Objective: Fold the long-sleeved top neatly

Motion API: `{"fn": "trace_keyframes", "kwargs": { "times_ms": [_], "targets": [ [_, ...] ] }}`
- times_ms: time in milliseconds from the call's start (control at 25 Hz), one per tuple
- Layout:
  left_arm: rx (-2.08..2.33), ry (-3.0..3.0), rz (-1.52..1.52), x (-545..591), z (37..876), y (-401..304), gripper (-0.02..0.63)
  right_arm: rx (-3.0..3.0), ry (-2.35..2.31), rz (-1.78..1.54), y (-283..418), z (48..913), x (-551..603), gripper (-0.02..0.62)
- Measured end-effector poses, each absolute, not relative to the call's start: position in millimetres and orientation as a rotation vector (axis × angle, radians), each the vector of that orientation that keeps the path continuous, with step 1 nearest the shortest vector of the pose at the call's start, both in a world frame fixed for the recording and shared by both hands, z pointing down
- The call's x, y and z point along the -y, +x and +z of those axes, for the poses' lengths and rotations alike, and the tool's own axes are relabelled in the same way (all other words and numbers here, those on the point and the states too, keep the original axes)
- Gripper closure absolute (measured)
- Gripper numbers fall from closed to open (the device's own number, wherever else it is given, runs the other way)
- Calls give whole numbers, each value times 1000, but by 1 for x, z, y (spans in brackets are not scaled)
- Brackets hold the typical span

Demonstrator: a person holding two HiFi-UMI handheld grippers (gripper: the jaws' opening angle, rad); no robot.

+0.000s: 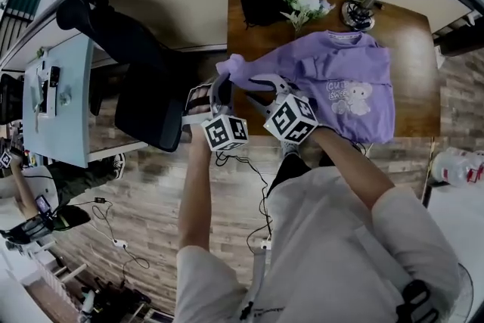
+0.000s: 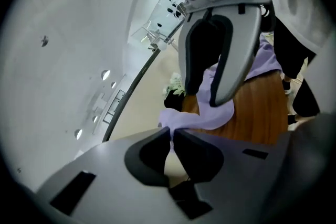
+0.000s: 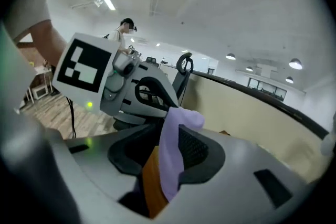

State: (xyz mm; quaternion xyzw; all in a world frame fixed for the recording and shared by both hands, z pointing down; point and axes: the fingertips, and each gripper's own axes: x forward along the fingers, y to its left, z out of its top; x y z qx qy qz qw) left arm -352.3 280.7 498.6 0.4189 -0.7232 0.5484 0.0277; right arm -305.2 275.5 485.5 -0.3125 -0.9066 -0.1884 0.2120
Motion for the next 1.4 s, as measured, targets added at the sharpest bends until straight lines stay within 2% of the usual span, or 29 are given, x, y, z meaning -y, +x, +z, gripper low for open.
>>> {"fn": "trace_keyframes", "kwargs": {
  "times_ms": [120,280,440,520,600,760,880,1040,1200,1400],
  "targets": [
    [2215,1321,1756,-259,486,-339,568,2500,-864,-709,-306,482,-273,429],
    [2166,1335,1836,-238,474,-325,568,2463,-817,-902,-310,481,-260,429],
    [2191,1298,1849,-224,467,-319,566,2503,-739,-868,-311,475,-238,577],
    [2306,1276,1677,-221,460,-320,543,2556,-689,-757,-312,470,-224,577],
    [2460,1245,1331,-223,452,-320,518,2620,-640,-630,-313,461,-211,577],
    [2688,1167,434,-222,435,-313,518,2726,-547,-417,-308,446,-181,577],
    [2753,1070,33,-217,430,-306,559,2778,-466,-300,-302,442,-150,578],
    [2746,989,-101,-199,439,-297,581,2816,-362,-182,-291,440,-102,578],
    [2725,944,28,-180,458,-292,581,2848,-312,-112,-276,437,-58,578],
    [2680,927,27,-163,472,-282,581,2919,-199,-22,-245,434,16,577]
  ]
}}
